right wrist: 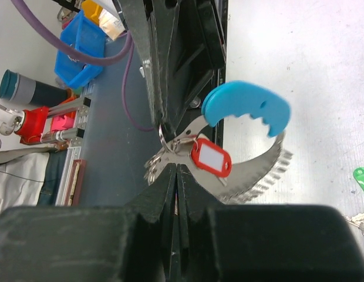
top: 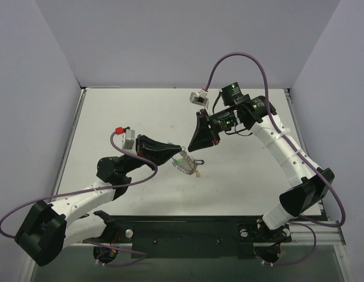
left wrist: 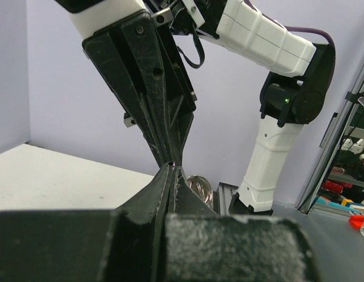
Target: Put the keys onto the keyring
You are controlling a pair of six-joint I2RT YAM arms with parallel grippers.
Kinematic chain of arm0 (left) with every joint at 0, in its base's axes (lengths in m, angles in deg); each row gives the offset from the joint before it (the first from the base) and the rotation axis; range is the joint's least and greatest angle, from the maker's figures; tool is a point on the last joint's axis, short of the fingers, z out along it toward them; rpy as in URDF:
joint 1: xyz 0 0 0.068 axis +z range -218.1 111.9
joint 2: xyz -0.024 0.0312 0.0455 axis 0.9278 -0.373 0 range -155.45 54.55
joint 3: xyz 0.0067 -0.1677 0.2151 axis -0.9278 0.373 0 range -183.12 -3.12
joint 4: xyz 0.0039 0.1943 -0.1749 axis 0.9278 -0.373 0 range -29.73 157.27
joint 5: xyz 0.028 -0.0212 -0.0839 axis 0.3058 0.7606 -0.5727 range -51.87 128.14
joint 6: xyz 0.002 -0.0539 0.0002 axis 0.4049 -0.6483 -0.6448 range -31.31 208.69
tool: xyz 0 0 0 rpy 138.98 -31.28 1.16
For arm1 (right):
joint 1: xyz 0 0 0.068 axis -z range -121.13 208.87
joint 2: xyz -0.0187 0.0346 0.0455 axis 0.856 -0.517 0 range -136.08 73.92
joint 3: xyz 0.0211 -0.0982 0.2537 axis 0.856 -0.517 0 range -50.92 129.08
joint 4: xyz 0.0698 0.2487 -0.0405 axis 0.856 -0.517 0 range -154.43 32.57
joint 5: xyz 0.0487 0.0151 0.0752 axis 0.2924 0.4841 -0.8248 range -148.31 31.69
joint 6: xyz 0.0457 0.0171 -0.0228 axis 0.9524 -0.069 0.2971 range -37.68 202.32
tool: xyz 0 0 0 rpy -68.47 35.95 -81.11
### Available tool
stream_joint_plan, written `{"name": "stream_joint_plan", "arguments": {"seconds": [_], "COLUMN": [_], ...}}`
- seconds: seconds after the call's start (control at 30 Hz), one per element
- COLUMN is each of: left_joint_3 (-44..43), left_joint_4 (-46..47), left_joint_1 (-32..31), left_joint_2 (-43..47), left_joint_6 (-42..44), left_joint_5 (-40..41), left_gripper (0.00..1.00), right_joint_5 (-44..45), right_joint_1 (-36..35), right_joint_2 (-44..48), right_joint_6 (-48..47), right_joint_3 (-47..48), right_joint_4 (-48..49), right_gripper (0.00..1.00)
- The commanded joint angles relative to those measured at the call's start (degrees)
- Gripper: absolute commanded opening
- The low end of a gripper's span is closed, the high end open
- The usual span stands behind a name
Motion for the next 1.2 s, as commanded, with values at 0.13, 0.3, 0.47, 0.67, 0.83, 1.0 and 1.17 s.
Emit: {"name": "stream_joint_plan", "arguments": {"seconds": [0.13, 0.3, 0.47, 0.67, 0.83, 1.0, 1.17], "left_joint_3": [0.7, 2.3, 2.6, 2.4, 2.0, 1.8, 2.4], "left_joint_4": [10.5, 8.6, 10.3, 10.9, 11.2, 13.4, 13.6], "left_joint_1": [1.6, 2.5, 2.6, 2.7, 2.7, 2.7, 2.7], "left_joint_2": [3.3, 4.3, 3.4, 3.0, 2.1, 0.9, 1.2], "left_joint_6": [1.9, 2.4, 0.2, -0.9, -1.9, -3.2, -3.0], "left_joint_5": [0.3, -0.5, -1.6, -2.7, -3.6, -3.0, -1.0], "left_gripper": [0.0, 0.0, 0.0, 0.0, 0.0, 0.0, 0.0], "right_joint_5": [0.2, 6.2, 10.2, 10.4, 10.2, 9.6, 11.0], "right_joint_1": [1.0, 0.1, -3.0, -4.8, -5.8, -7.1, -8.1], "right_joint_2": [3.8, 5.4, 6.3, 5.4, 4.2, 1.9, 1.0], "right_joint_6": [-1.9, -4.0, -9.8, -15.3, -17.2, -17.4, -17.5], "right_joint_3": [-2.5, -4.9, -6.9, -7.0, -5.5, -2.0, -1.9], "right_joint_4": [-0.1, 0.0, -1.8, -4.2, -5.8, -7.2, -7.5], "right_gripper": [0.0, 0.13, 0.32, 0.39, 0.45, 0.47, 0.47]}}
